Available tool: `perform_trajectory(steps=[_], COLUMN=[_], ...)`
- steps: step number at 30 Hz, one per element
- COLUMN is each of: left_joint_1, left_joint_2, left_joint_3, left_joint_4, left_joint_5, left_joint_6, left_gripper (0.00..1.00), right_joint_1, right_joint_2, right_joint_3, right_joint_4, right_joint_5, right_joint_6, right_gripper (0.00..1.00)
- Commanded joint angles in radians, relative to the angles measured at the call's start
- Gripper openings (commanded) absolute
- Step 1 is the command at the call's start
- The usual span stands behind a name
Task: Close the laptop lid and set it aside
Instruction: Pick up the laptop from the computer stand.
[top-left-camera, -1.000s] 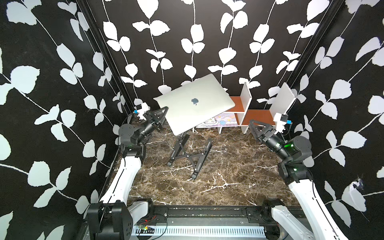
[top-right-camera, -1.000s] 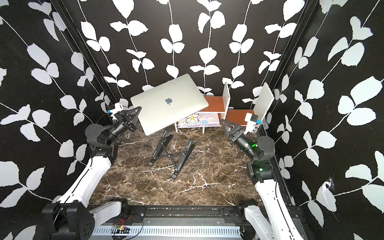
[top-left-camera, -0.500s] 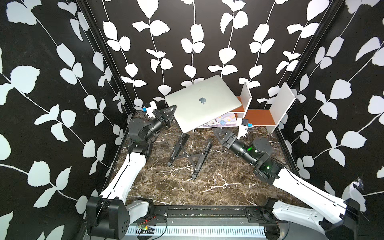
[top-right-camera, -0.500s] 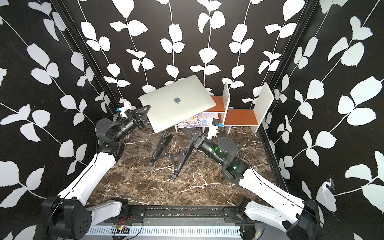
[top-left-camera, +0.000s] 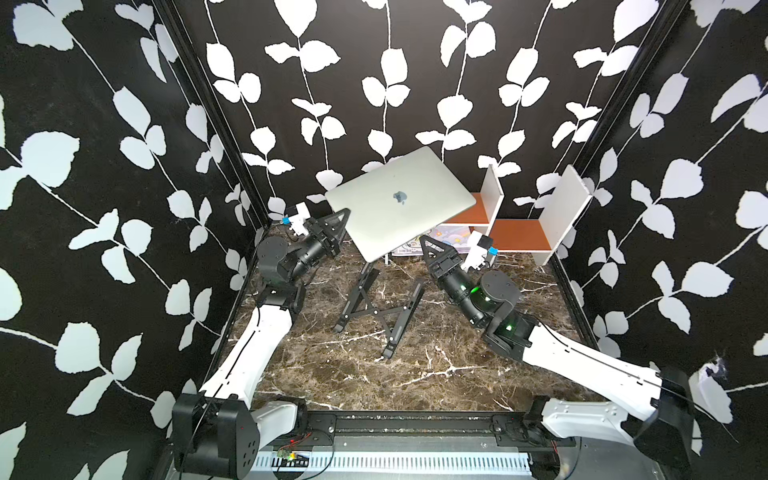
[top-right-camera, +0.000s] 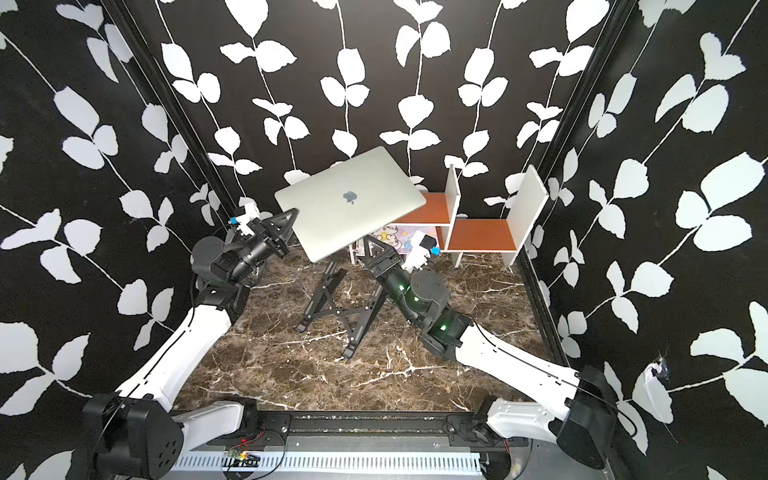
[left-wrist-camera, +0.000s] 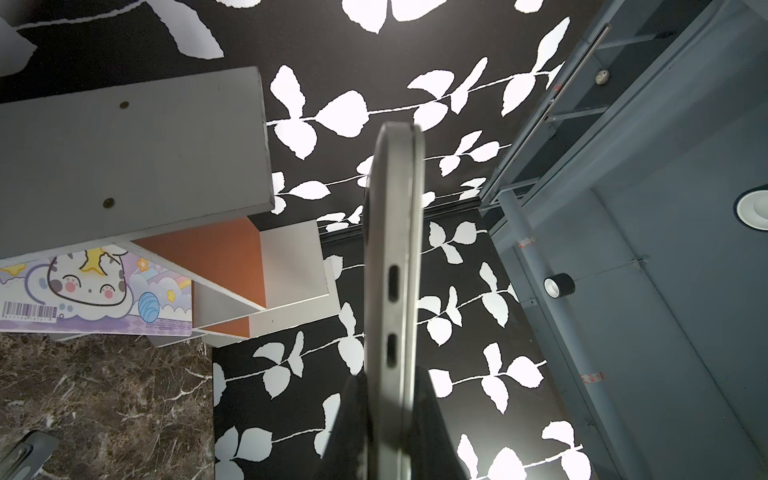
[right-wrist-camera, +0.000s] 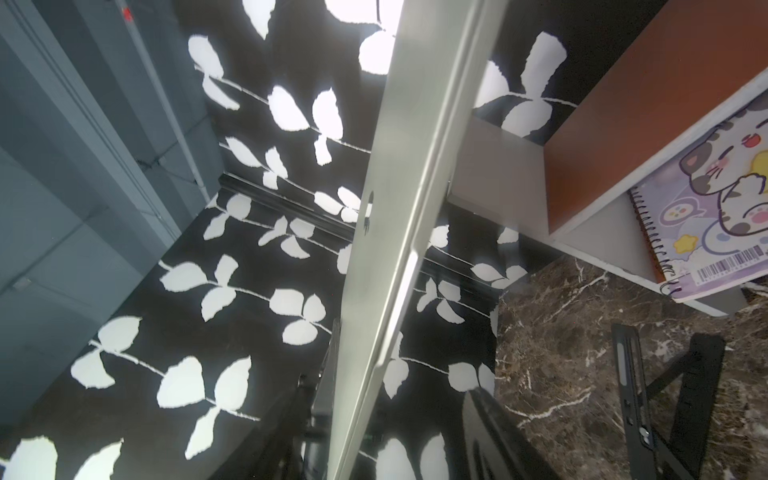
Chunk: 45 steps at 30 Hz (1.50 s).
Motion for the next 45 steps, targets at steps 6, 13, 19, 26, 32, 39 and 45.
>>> perform_trajectory(steps=[6,13,19,26,32,39,45], left_joint_1=[-0.007,-0.007,-0.007,-0.008,-0.008,-0.005,0.007], left_joint_2=[-0.077,-0.077,-0.077,-0.075,-0.081,-0.168,-0.293], left_joint_3=[0.042,0.034,0.032,0.025,0.015,0.005,-0.028], left_joint_4=[0.187,0.191,0.198,0.206,0.206,-0.088,-0.603], left_joint_5=[-0.038,-0.034,-0.029,-0.019,-0.019,0.012,-0.175], left_joint_6=[-0.023,-0.029,-0.031,-0.033,-0.022,0.227,0.564], left_gripper=[0.0,0.0,0.0,0.0,0.0,0.68,0.76], right_joint_1=[0.005,0.005,0.005,0.004,-0.013,-0.044,-0.071], right_joint_2=[0.126,0.187,0.224,0.234,0.232,0.157,0.069], right_joint_3=[0.07,0.121,0.138,0.147,0.133,0.022,-0.094], right_joint_4=[0.286,0.346,0.361,0.33,0.371,0.452,0.492], right_joint_5=[0.05,0.035,0.049,0.067,0.05,0.071,0.142], right_joint_6=[0.098,0.112,0.155,0.171,0.166,0.129,0.097], right_gripper=[0.49,0.38,0.27,0.23,0.0,0.0,0.0])
